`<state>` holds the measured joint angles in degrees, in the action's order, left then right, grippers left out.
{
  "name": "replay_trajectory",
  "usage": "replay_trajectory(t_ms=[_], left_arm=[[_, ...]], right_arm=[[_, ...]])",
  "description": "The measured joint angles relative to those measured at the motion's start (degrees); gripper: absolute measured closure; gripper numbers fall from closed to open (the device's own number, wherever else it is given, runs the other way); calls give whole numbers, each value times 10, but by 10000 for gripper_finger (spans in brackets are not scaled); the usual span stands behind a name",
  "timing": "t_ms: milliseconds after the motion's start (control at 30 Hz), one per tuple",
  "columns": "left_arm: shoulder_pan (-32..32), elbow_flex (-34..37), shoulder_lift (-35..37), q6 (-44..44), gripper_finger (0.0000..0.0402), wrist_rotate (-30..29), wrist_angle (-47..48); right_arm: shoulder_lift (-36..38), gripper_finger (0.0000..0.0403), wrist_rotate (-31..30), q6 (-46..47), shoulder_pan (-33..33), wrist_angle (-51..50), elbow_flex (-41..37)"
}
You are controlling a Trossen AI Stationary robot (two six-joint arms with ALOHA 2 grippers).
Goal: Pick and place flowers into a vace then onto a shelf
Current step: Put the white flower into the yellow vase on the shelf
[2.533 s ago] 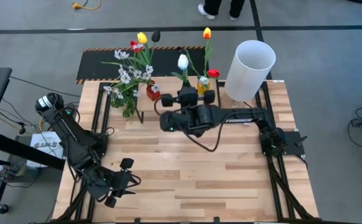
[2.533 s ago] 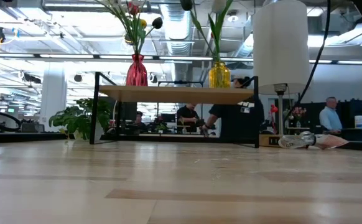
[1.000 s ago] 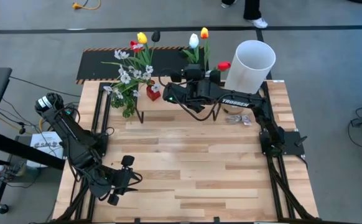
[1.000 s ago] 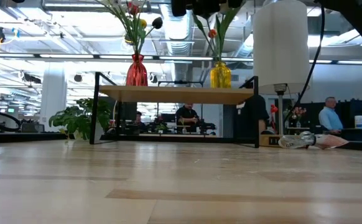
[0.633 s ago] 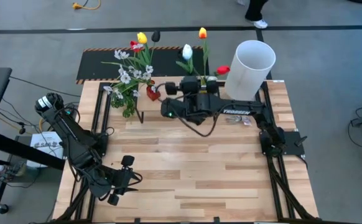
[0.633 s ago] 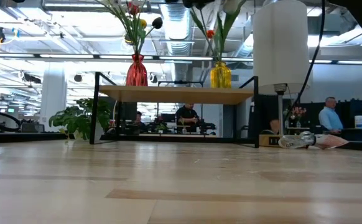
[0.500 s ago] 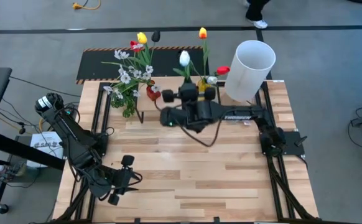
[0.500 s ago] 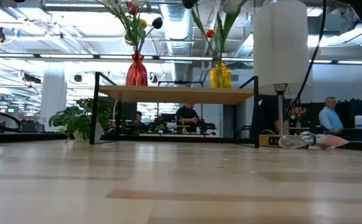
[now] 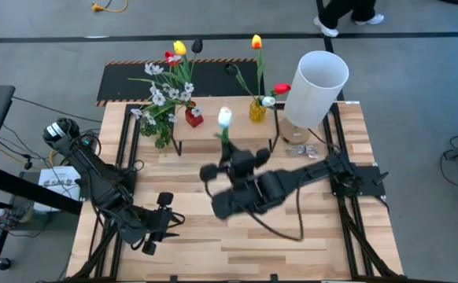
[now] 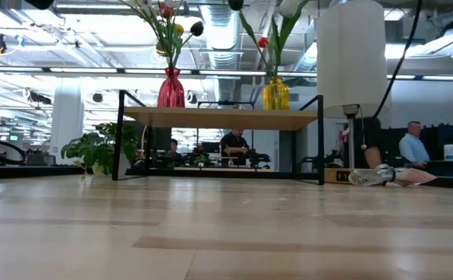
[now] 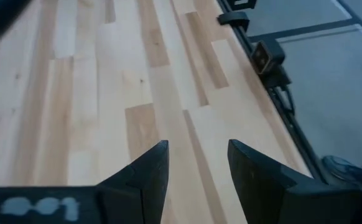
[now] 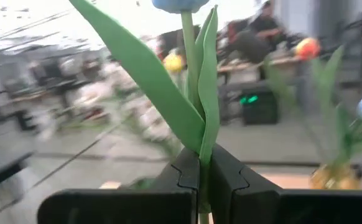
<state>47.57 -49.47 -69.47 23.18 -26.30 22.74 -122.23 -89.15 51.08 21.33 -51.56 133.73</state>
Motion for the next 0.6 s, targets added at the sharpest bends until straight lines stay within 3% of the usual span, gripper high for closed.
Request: replay_trajectory(t_ms=[267,600], left_arm=[[-22,0,0,-14,247,26,-57],[-94,0,1,-41,276,163,-182]], right_arm=[[0,400,26,44,83,5,0],[-28,401,32,127,176,12,-1]])
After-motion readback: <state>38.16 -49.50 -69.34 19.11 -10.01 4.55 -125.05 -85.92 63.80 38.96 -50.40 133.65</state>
